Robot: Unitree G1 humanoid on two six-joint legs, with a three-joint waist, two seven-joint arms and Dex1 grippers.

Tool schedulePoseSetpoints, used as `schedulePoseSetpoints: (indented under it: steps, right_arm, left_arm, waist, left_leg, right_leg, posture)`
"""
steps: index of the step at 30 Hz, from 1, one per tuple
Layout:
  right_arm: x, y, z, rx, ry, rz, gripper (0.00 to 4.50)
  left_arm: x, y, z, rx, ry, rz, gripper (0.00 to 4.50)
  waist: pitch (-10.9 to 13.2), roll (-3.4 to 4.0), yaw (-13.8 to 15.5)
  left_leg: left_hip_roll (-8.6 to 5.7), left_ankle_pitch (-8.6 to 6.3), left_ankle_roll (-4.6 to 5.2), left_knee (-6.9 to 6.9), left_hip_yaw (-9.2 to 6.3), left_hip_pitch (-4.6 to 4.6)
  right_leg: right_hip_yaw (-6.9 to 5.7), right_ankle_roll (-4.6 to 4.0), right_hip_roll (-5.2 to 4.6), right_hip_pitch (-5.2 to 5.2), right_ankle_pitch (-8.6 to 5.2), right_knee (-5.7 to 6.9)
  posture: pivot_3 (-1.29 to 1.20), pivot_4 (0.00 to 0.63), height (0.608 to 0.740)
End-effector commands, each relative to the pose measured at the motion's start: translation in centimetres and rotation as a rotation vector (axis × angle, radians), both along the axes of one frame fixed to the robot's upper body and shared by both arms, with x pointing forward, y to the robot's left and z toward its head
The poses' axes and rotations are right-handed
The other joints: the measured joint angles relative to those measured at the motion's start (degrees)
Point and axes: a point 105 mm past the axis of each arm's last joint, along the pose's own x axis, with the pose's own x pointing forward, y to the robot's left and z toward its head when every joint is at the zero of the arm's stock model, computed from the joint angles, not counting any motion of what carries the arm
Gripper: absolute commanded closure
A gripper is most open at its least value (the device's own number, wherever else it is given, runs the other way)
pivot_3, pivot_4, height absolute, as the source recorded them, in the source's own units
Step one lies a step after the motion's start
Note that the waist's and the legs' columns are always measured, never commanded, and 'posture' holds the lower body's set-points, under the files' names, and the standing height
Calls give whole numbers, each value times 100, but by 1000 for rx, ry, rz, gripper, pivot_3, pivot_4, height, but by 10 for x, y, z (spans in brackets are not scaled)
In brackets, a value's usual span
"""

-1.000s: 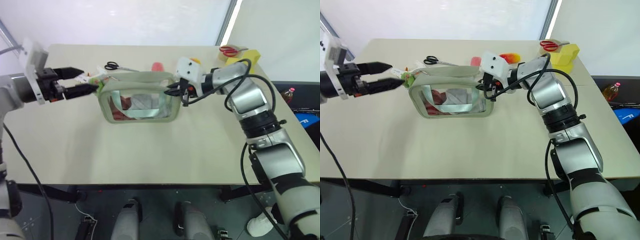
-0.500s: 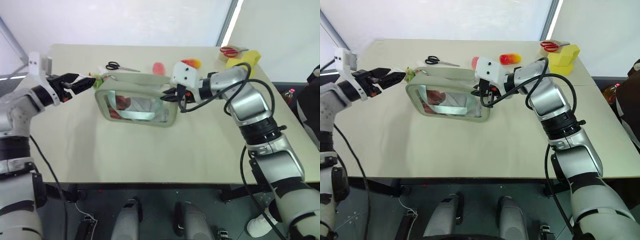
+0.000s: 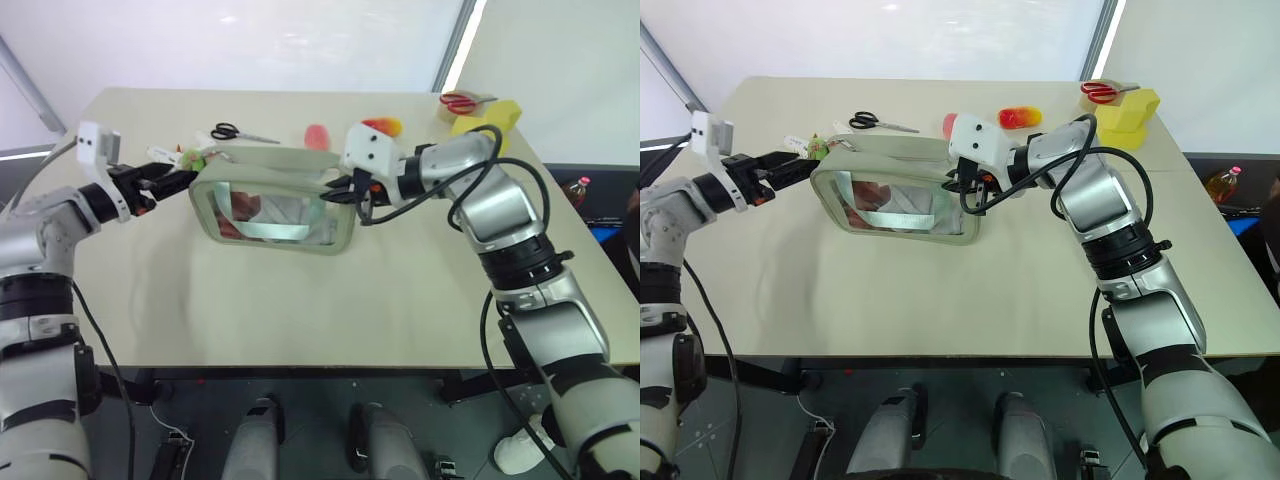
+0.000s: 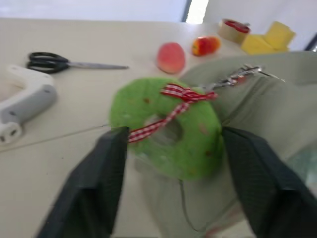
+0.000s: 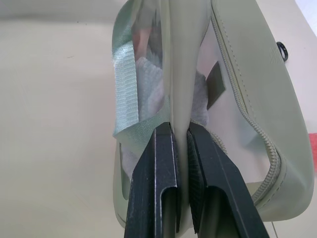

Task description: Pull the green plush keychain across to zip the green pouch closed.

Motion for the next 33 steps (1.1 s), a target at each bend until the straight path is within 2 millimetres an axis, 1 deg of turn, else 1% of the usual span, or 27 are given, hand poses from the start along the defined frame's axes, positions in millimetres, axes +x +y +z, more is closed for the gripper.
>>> schedulePoseSetpoints:
  steps: [1, 3, 9, 13, 15, 18, 24, 29, 33]
  right_arm:
    - [-4, 4, 14, 27, -44, 20, 4500]
    - [-4, 4, 15, 29, -46, 20, 4500]
    - [-3, 5, 16, 32, -49, 19, 4500]
    - [-3, 4, 16, 31, -51, 15, 4500]
    - [-3, 4, 16, 31, -52, 15, 4500]
    - [-3, 4, 16, 30, -55, 14, 4500]
    - [-4, 5, 16, 28, -57, 20, 4500]
    - [-4, 5, 17, 26, -63, 21, 4500]
    - [-5, 6, 18, 26, -64, 23, 4500]
  left_arm:
    - [0, -6, 9, 7, -38, -21, 3411]
    - [1, -8, 8, 13, -38, -21, 4466]
    - [1, -11, 10, 18, -47, -36, 4466]
    - [1, -6, 24, 8, -83, -24, 4466]
    - [-2, -7, 28, 0, -86, -44, 4466]
    - [-5, -9, 28, 11, -85, -72, 3693]
    - [1, -9, 14, 55, -54, -36, 719]
    - [8, -11, 5, 53, -38, -11, 719]
    - [15, -16, -8, 48, -11, -4, 719]
  waist:
    - [0, 0, -4]
    - [0, 0, -3]
    - [0, 0, -7]
    - [0, 0, -5]
    - [0, 0, -7]
    - [0, 0, -8]
    - [0, 0, 2]
    - [0, 0, 3]
    - [0, 0, 10]
  left_leg:
    - [0, 0, 0, 0, 0, 0]
    - [0, 0, 0, 1, 0, 0]
    - [0, 1, 2, -1, 0, 0]
    - [1, 1, 2, -1, 0, 0]
    - [1, 0, 1, 0, 0, 0]
    - [1, -1, -2, 0, 0, 0]
    - [1, 0, -1, -3, 0, -1]
    - [1, -2, -3, -1, 1, -1]
    - [1, -2, -2, -1, 1, -1]
  right_leg:
    - [0, -1, 0, 0, 0, 0]
    - [0, -1, 0, 0, 0, 0]
    - [0, -1, 0, -1, 0, 0]
    - [0, 0, 0, -1, 0, 0]
    - [0, -1, 0, -1, 0, 0]
    - [0, -1, 0, -2, -1, -1]
    - [0, -1, 0, -3, -1, -1]
    - [0, -2, 0, -2, -1, -3]
    - [0, -2, 0, -1, -1, -2]
  posture:
    - [0, 150, 740]
    - [0, 150, 740]
    - [0, 150, 740]
    - [0, 150, 740]
    - [0, 150, 740]
    - [0, 150, 740]
    - [0, 150, 740]
    - [0, 150, 740]
    - [0, 150, 740]
